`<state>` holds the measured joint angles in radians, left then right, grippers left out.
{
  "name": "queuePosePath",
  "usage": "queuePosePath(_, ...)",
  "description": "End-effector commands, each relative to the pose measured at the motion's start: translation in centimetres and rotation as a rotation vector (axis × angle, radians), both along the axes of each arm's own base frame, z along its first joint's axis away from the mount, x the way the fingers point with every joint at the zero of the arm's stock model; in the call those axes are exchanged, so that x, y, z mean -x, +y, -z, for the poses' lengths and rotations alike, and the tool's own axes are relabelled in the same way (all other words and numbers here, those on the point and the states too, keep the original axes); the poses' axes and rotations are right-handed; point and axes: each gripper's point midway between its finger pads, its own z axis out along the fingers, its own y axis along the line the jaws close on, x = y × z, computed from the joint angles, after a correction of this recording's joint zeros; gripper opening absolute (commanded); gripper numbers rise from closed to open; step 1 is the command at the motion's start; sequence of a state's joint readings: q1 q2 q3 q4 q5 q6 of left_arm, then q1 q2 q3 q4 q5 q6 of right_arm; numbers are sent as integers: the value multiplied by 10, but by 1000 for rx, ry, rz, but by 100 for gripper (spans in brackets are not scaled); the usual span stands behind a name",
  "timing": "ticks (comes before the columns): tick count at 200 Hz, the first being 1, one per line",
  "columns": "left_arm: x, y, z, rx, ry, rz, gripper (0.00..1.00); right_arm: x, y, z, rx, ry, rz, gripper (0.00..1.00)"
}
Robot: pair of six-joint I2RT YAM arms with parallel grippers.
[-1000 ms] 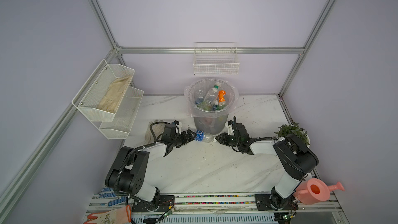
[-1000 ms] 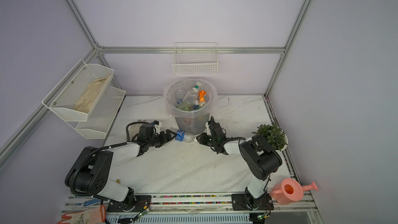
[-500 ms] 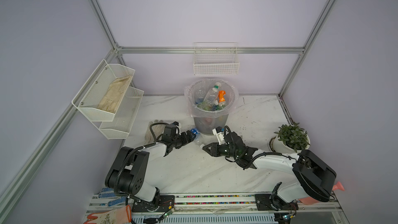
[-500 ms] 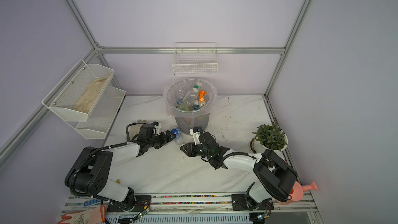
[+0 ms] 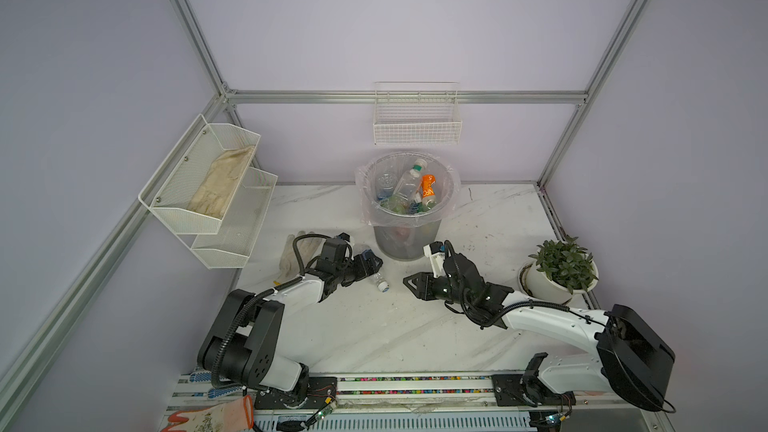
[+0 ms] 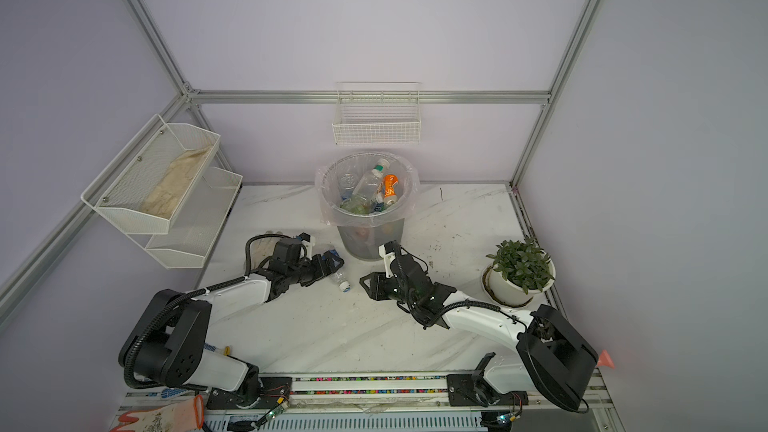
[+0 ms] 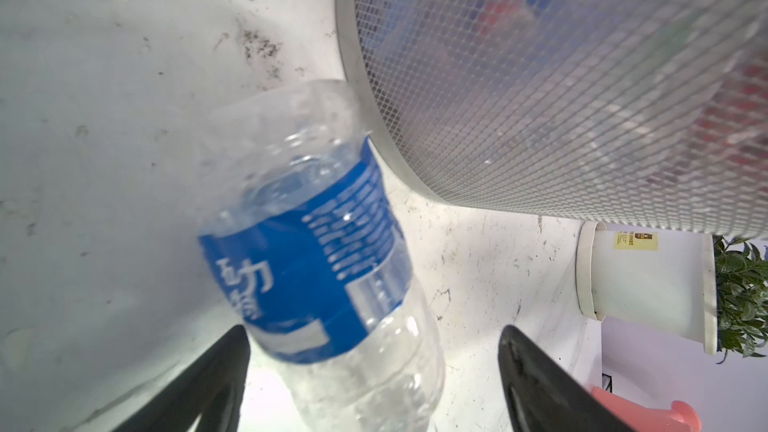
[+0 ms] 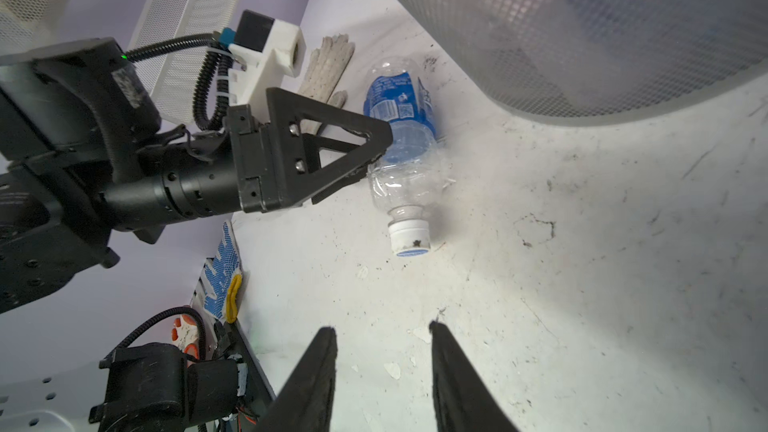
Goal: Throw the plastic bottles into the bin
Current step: 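Lift the blue-labelled bottle with the left gripper while the right gripper draws back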
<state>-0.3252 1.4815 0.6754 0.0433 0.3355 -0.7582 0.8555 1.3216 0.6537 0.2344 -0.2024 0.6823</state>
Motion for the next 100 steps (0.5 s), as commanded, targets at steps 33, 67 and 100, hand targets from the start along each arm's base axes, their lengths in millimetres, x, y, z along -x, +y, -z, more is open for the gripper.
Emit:
queuePosePath(33,-27,-17,-15,-102,-28,14,91,-4,-11,-27,17,-50,38,42)
queuePosePath(67,-26,-19,3,-227,34,19,86,-3,-17,-35,18,-60,53,42)
queuePosePath(100,-21,-14,8,-361,49,20,73,-4,-20,-41,23,-74,67,42)
